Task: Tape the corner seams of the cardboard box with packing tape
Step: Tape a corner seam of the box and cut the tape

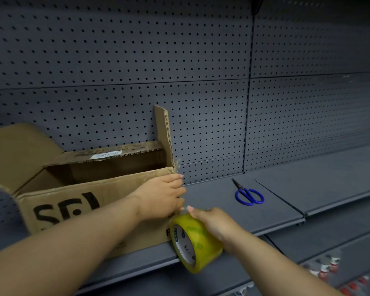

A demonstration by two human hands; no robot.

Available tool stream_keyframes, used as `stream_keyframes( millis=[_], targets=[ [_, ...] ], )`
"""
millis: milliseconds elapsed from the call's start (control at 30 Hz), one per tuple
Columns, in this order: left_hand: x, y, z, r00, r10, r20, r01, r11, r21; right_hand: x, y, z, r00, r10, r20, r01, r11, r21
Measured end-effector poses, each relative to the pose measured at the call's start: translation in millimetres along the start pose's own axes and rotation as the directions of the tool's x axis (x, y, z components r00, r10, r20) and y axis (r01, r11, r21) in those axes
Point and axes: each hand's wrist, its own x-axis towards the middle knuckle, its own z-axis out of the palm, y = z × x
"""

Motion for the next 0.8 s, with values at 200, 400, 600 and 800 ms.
stream_keyframes(
  millis=[200, 400, 600, 800],
  targets=[
    [-2, -40, -30, 0.995, -0.086, 0.054, 0.078, 0.988, 0.134, -6, -4, -1, 0.998, -0.038, 0.052, 0.036, 0.999, 0.032],
    [2, -51, -24, 0.999, -0.003, 0.048, -0.011, 0.963, 0.270, -7, -2, -3, 0.996, -0.055, 0.067, 0.052, 0.997, 0.051],
    [-1, -46, -22, 0.996, -0.086, 0.019, 0.080, 0.976, 0.203, -10, -1, -7, 0.997, -0.052, 0.056, 0.048, 0.996, 0.069],
    [-16, -17, -15, 0.955, -0.295, -0.008, 0.292, 0.939, 0.180, -11, -2, -4, 0.998, -0.032, 0.046, 0.030, 0.999, 0.046]
  ],
)
